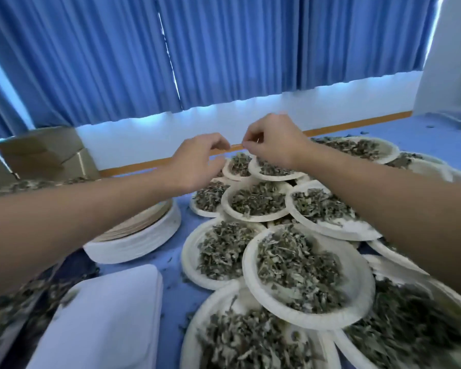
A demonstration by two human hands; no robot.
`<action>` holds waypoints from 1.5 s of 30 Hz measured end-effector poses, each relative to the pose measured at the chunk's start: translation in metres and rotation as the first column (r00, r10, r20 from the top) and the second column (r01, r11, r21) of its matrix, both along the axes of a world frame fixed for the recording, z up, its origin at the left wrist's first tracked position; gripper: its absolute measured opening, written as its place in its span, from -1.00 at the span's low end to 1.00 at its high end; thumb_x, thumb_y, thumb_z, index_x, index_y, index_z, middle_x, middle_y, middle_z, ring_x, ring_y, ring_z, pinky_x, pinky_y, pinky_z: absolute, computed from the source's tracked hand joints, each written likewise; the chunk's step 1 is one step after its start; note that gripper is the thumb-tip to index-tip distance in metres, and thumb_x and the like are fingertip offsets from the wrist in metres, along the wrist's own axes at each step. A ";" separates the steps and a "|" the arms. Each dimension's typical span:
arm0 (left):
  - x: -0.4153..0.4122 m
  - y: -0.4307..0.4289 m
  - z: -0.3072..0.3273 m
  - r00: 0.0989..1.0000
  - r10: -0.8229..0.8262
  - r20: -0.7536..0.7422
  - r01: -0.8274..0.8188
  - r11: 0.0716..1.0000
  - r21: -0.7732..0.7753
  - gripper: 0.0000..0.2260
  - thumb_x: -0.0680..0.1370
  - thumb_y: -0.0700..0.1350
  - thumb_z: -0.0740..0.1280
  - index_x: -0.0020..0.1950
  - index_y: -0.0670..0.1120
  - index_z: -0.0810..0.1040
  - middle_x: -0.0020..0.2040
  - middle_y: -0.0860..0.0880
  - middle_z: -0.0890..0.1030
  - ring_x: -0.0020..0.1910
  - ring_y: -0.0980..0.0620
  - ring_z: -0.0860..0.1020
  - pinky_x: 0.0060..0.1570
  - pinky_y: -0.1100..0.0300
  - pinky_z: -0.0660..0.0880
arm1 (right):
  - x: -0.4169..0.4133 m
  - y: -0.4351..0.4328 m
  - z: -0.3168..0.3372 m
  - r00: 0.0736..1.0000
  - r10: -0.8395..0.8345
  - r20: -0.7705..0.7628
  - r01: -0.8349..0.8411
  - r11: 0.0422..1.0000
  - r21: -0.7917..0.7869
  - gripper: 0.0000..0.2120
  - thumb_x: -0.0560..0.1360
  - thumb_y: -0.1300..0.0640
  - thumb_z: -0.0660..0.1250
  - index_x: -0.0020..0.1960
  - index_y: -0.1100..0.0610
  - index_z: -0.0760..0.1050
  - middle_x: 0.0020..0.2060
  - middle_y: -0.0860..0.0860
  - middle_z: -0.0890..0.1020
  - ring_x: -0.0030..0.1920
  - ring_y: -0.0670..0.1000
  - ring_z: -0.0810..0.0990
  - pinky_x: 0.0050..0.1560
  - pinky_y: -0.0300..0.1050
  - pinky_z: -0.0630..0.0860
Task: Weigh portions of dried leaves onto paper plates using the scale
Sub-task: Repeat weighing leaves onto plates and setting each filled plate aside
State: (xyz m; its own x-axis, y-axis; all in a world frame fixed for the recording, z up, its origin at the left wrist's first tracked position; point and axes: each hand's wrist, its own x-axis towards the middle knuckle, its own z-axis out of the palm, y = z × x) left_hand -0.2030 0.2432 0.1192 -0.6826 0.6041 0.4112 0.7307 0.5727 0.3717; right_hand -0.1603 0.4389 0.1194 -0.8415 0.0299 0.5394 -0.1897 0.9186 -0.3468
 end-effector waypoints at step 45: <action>-0.008 -0.234 -0.036 0.989 -0.145 0.028 0.147 0.985 -0.091 -0.88 0.55 -0.09 0.46 0.06 0.01 0.75 -0.04 0.15 0.71 -0.07 0.24 0.61 -0.04 0.43 0.44 | 0.000 -0.206 -0.013 0.869 0.297 0.395 -0.467 0.755 0.460 -0.79 0.66 -0.05 0.27 0.18 -0.06 0.64 0.05 -0.13 0.59 -0.09 -0.10 0.46 0.05 0.09 0.53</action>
